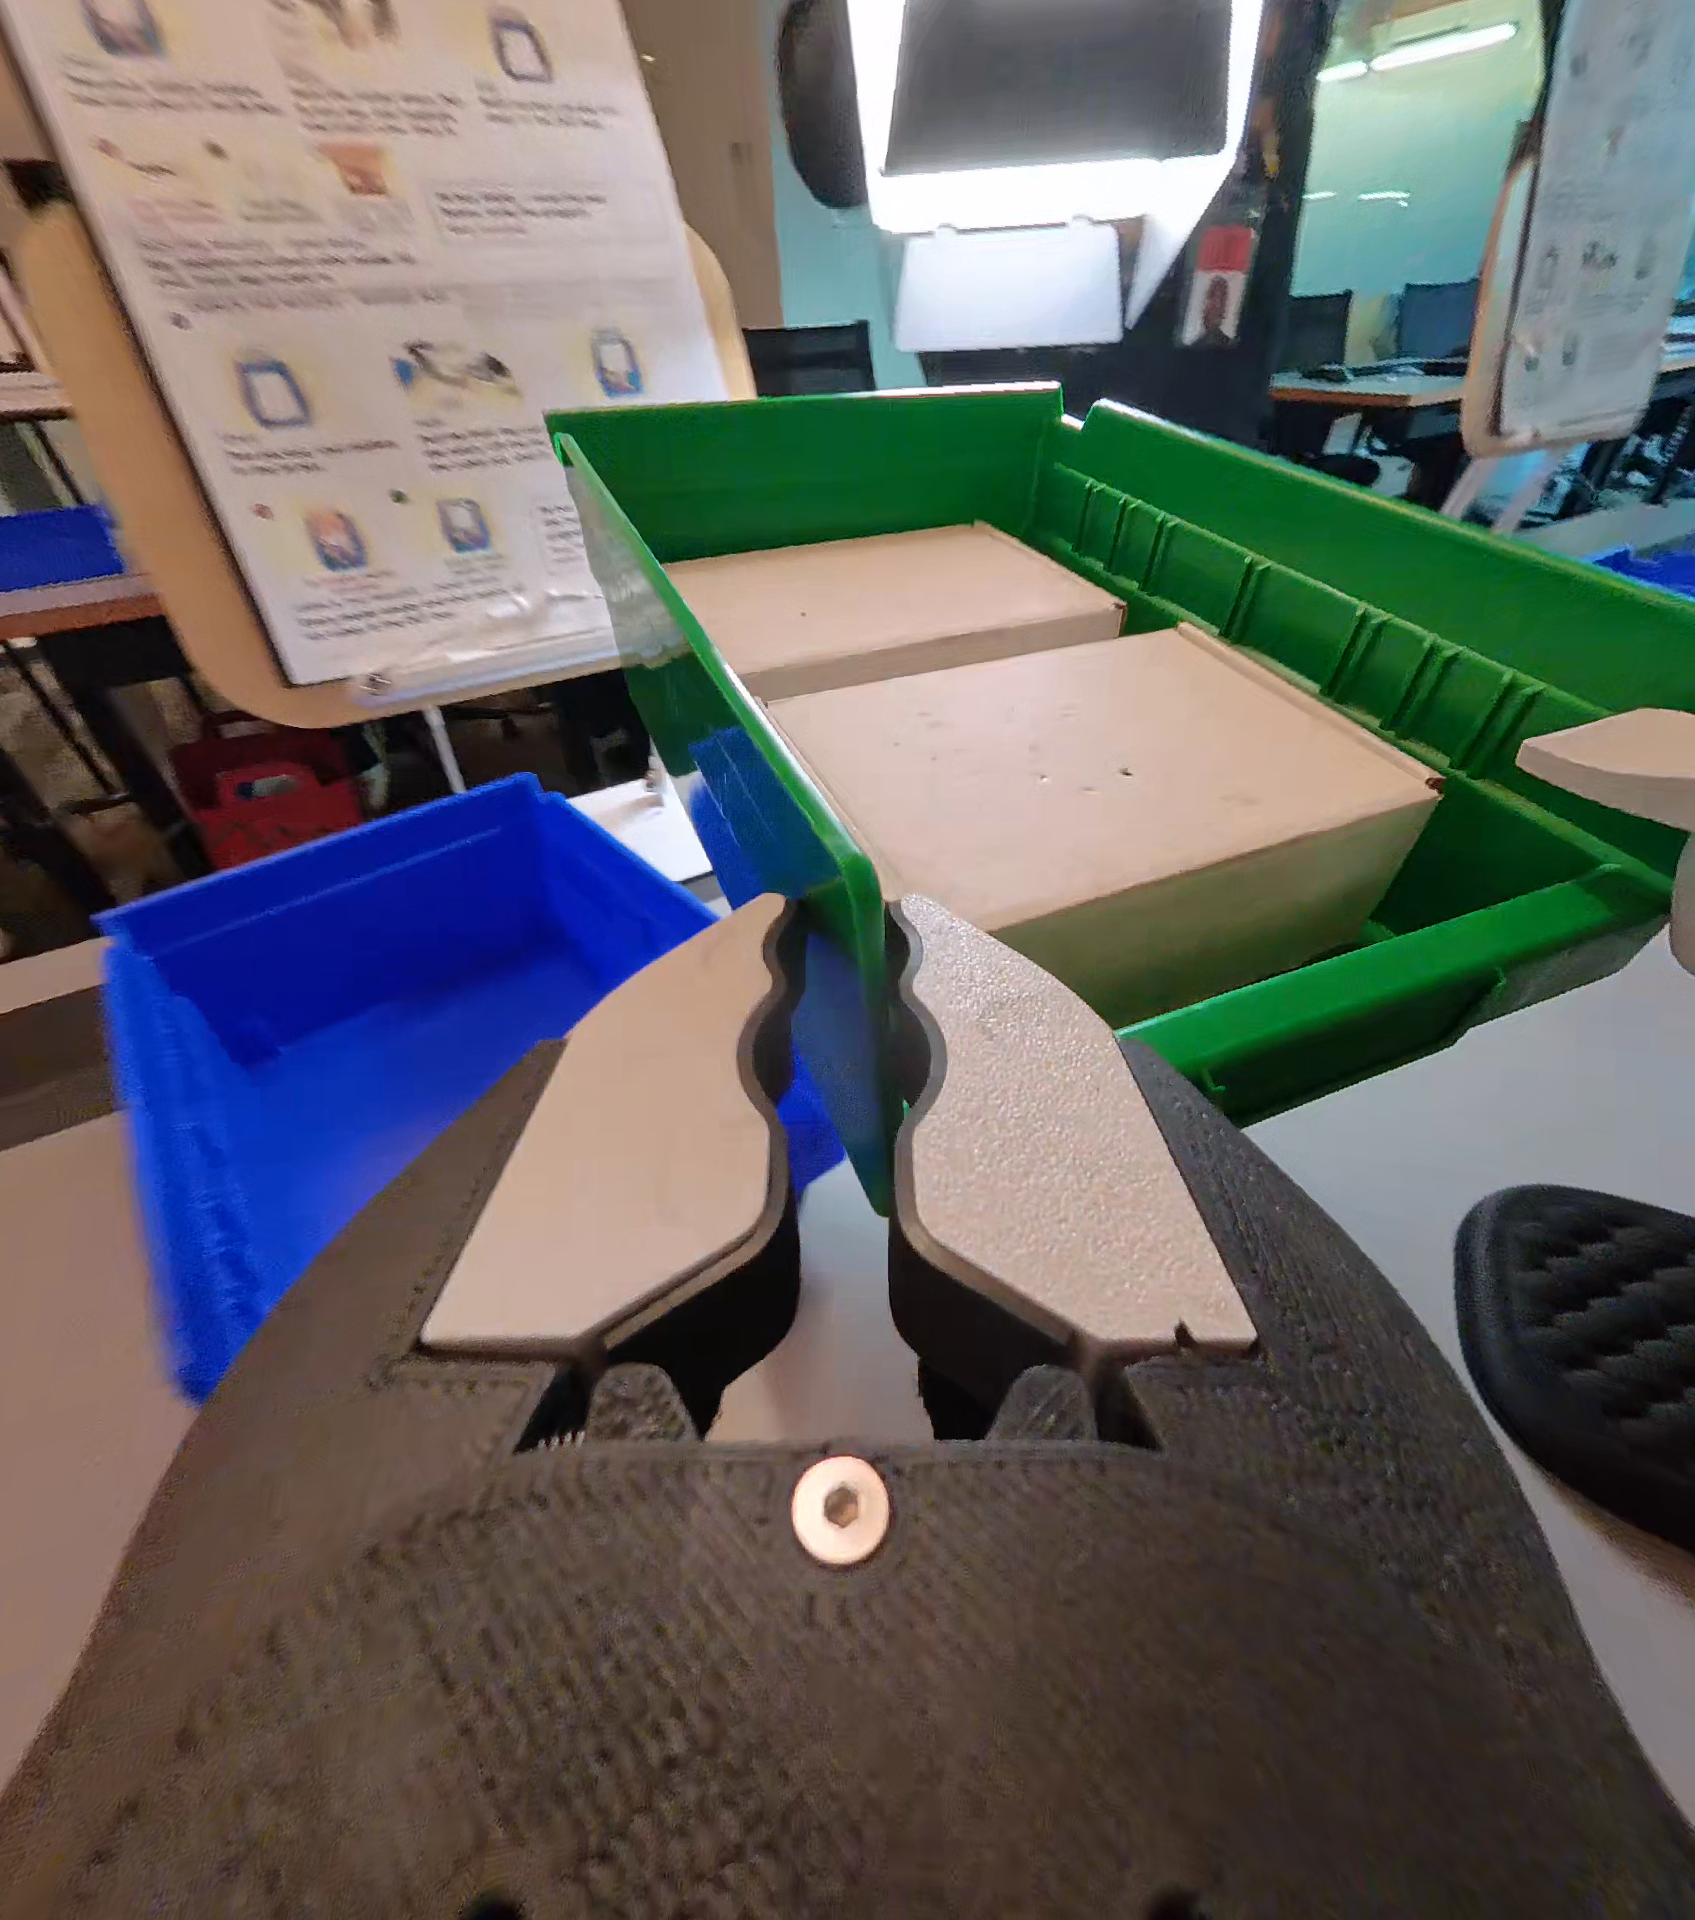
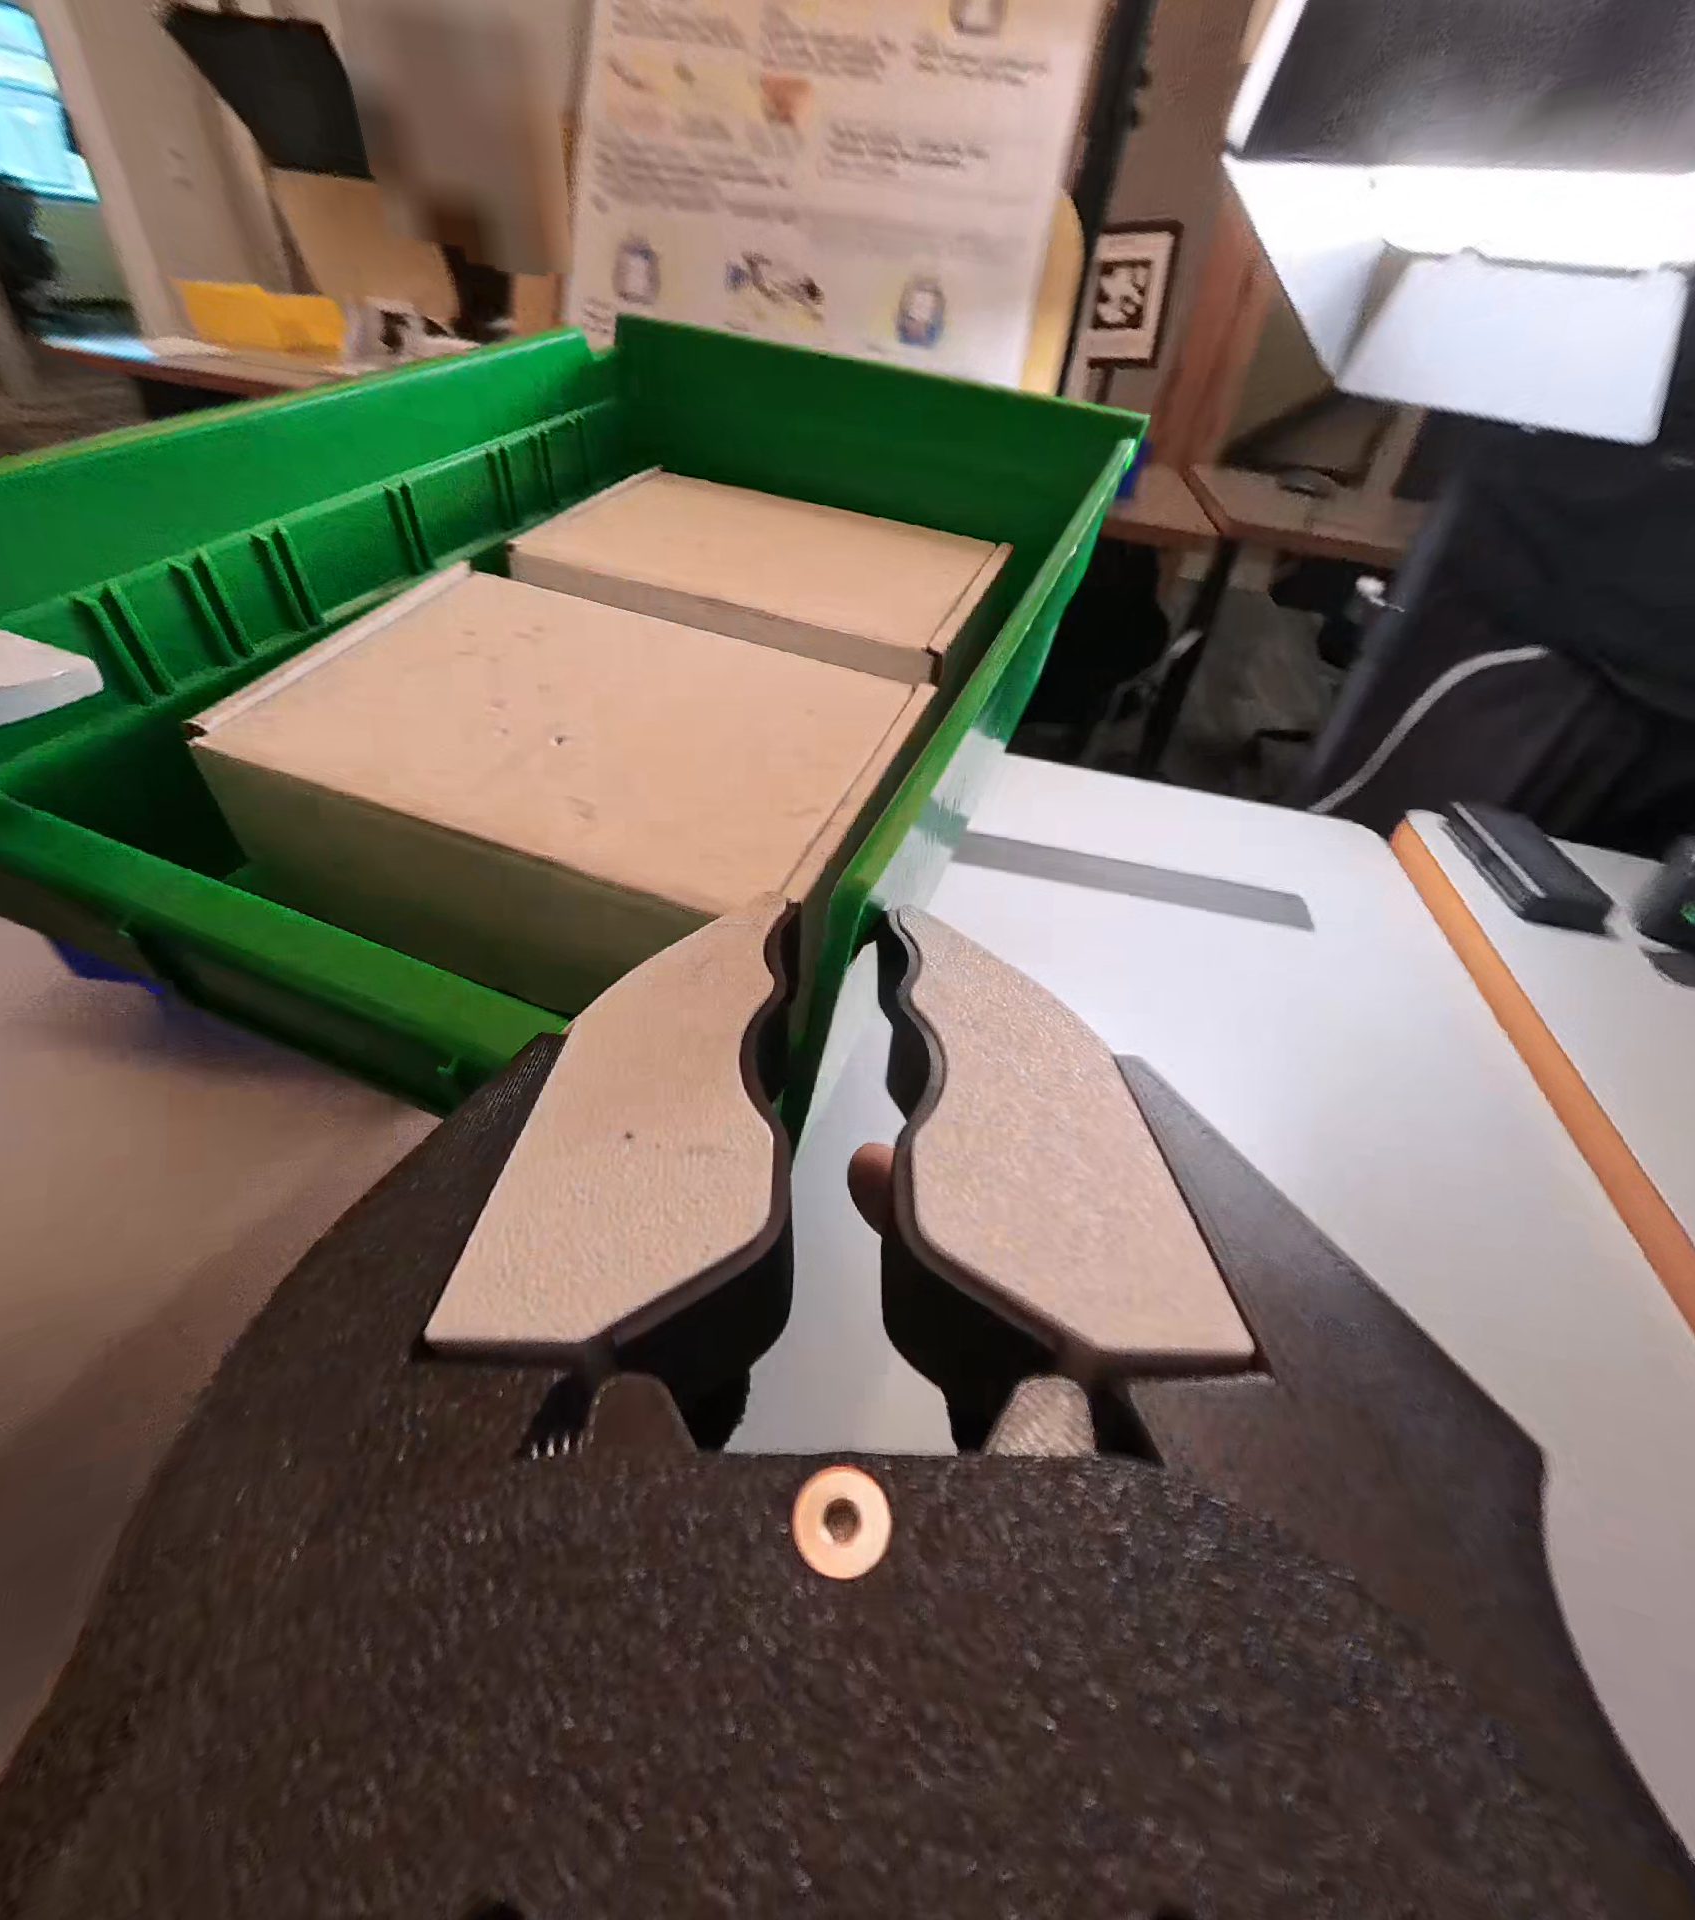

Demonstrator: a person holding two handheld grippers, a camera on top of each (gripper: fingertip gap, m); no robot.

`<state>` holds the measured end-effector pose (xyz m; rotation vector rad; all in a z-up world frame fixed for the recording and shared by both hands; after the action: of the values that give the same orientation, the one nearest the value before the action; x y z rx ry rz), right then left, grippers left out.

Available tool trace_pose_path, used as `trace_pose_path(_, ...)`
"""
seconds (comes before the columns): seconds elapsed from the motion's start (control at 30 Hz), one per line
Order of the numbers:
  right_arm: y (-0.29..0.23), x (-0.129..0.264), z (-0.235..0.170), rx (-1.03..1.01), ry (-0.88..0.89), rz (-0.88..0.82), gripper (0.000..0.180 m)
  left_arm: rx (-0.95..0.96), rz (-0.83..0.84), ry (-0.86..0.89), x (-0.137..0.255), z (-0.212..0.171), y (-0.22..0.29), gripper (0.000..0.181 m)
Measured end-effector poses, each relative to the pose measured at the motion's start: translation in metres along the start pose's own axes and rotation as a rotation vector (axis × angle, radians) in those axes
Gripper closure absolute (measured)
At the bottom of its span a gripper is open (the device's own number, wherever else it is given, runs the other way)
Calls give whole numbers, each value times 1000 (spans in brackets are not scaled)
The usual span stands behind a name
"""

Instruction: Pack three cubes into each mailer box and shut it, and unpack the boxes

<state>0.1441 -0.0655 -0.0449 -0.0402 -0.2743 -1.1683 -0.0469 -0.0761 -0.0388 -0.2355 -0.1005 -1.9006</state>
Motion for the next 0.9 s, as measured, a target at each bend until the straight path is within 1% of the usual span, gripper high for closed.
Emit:
trace_pose_path(0.1, -29, -14, 20, 12, 18, 55, 167, 2, 71, 14, 25, 10, -29, 167)
trace_pose_path(0.3, -106, -43, 40, 33, 39, 210, 164, 24, 209, 39, 78, 11, -94, 169)
trace_pose_path(0.47, -186, -66, 55, 60, 40, 386, 163, 55, 345, 78, 138, 8, -150, 170)
trace_pose_path(0.6, -258, -81, 65, 113, 50, 510, 162, 71, 471, 108, 190, -4, -195, 170)
trace_pose_path(0.67, -294, -88, 61, 156, 20, 582, 164, 84, 523, 123, 213, -12, -218, 170)
trace_pose_path(0.77, -345, -100, 46, 168, -21, 684, 163, 134, 550, 149, 238, -27, -249, 168)
trace_pose_path(0.9, -392, -118, 6, 162, -90, 761, 162, 163, 570, 132, 246, -65, -280, 168)
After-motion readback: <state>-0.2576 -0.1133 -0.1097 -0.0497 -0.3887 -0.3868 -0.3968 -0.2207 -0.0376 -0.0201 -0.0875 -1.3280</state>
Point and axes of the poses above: each gripper's, where its closed fingertips meet, x back along the fingers, z out of its top, y = z × x across the jaws, the point moved 1 cm from there along x, back along the fingers, and after that the axes turned 7 degrees about -y, right-handed, at the moved point
